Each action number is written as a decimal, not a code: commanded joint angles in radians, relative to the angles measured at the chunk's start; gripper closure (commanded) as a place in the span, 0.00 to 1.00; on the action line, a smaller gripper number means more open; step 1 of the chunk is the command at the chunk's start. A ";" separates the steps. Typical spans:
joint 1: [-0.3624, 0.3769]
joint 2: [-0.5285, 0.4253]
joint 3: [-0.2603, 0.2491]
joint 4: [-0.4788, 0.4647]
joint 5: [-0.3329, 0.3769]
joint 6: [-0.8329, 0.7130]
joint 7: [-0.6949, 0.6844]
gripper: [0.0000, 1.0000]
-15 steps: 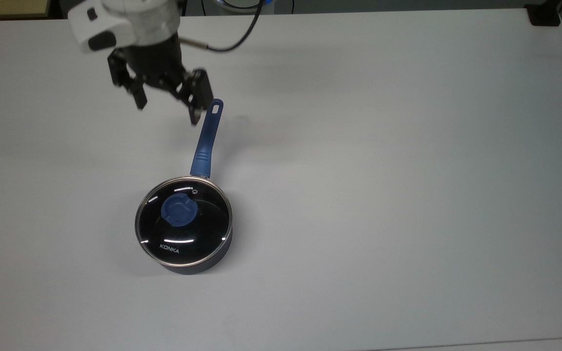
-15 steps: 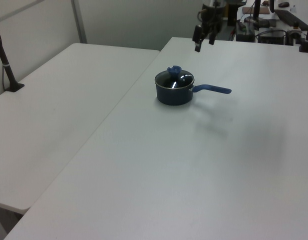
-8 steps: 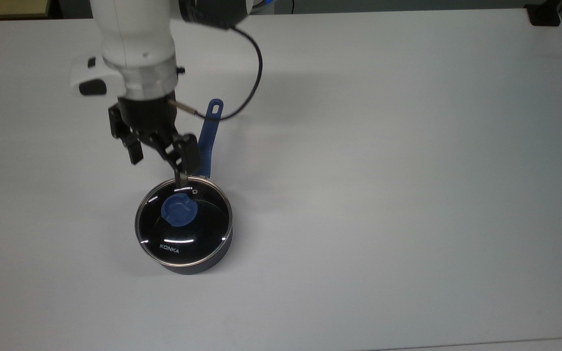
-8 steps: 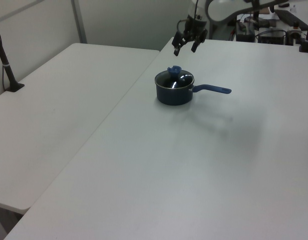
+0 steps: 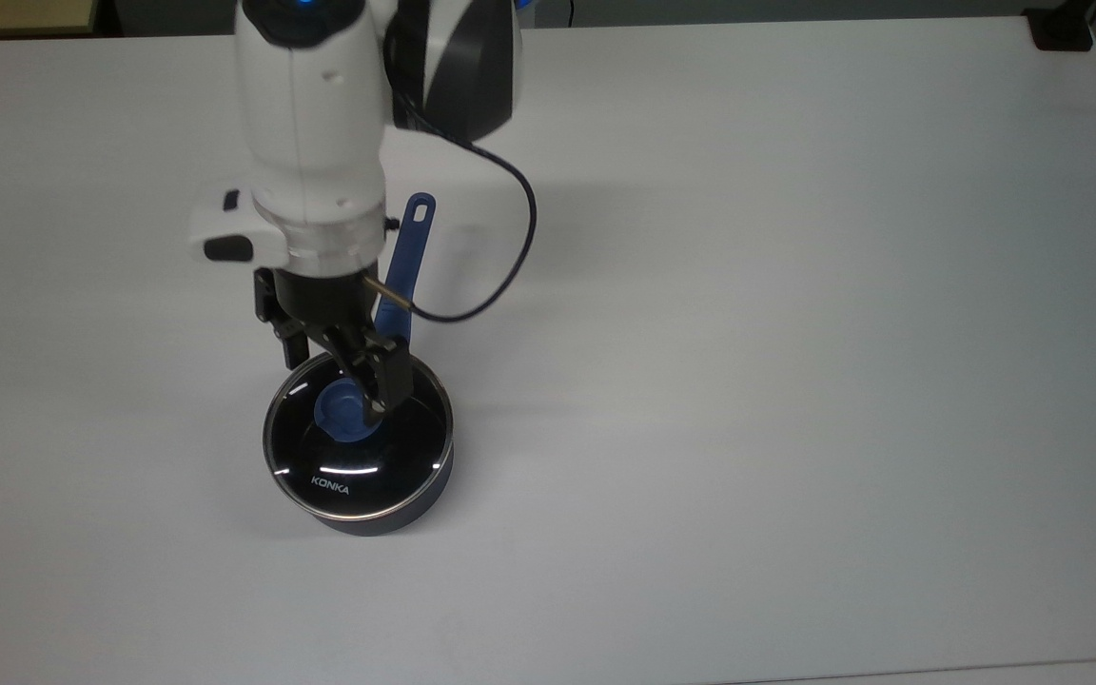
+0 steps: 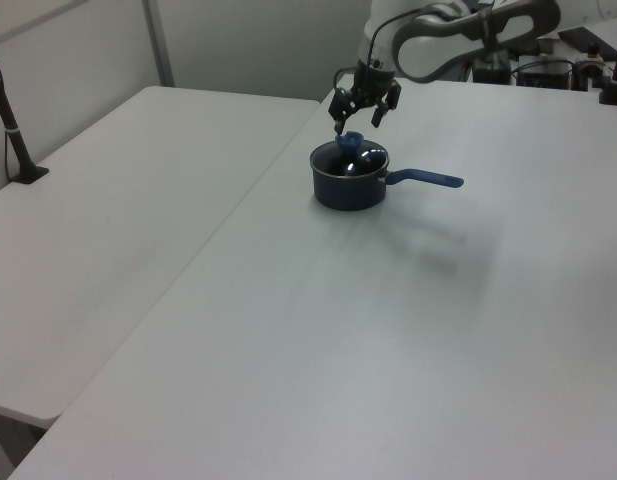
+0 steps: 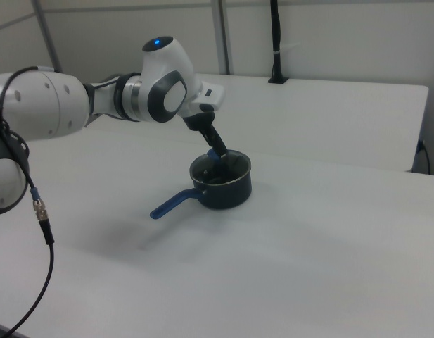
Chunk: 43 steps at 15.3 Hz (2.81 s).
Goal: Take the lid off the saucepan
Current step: 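Close the gripper on the blue knob of the glass lid, then lift the glass lid off the saucepan and carry it beside the pan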
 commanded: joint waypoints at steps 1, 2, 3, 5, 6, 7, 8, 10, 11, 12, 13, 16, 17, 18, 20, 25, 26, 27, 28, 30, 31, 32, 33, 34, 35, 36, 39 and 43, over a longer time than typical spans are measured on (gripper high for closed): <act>0.014 0.047 -0.006 0.044 -0.050 0.038 0.082 0.00; 0.016 0.053 -0.006 0.044 -0.061 0.041 0.093 0.00; 0.014 0.053 -0.006 0.044 -0.061 0.043 0.100 0.00; 0.016 0.053 -0.005 0.044 -0.061 0.043 0.105 0.02; 0.016 0.053 -0.003 0.044 -0.061 0.043 0.107 0.08; 0.022 0.053 -0.003 0.044 -0.061 0.043 0.108 0.13; 0.026 0.053 -0.003 0.044 -0.061 0.041 0.116 0.18; 0.028 0.053 -0.002 0.042 -0.061 0.041 0.116 0.28; 0.028 0.053 -0.003 0.042 -0.062 0.041 0.116 0.30; 0.028 0.053 -0.002 0.041 -0.065 0.041 0.116 0.32; 0.028 0.053 -0.002 0.041 -0.071 0.041 0.116 0.37; 0.028 0.050 -0.002 0.041 -0.071 0.040 0.113 0.52; 0.028 0.048 -0.005 0.041 -0.073 0.037 0.107 0.56; 0.027 0.045 -0.006 0.041 -0.073 0.031 0.103 0.58; 0.025 0.019 -0.008 0.041 -0.070 0.024 0.079 0.60; 0.014 -0.062 -0.008 0.038 -0.055 -0.074 0.024 0.60; -0.002 -0.088 -0.006 0.029 -0.055 -0.077 0.010 0.60; -0.016 -0.104 -0.006 0.006 -0.055 -0.077 -0.004 0.60; -0.033 -0.122 -0.006 -0.011 -0.055 -0.077 -0.027 0.60; -0.084 -0.145 -0.005 -0.033 -0.042 -0.075 -0.077 0.60; -0.111 -0.148 -0.005 -0.039 -0.032 -0.075 -0.100 0.60; -0.139 -0.150 -0.006 -0.054 -0.024 -0.069 -0.128 0.60; -0.170 -0.150 -0.006 -0.060 -0.016 -0.063 -0.154 0.60; -0.203 -0.145 -0.005 -0.062 -0.013 -0.060 -0.171 0.60; -0.251 -0.142 -0.003 -0.083 -0.007 -0.027 -0.179 0.60; -0.277 -0.144 0.001 -0.121 -0.005 0.022 -0.179 0.60; -0.317 -0.141 0.004 -0.218 -0.005 0.162 -0.179 0.60; -0.334 -0.116 0.007 -0.304 -0.005 0.323 -0.176 0.60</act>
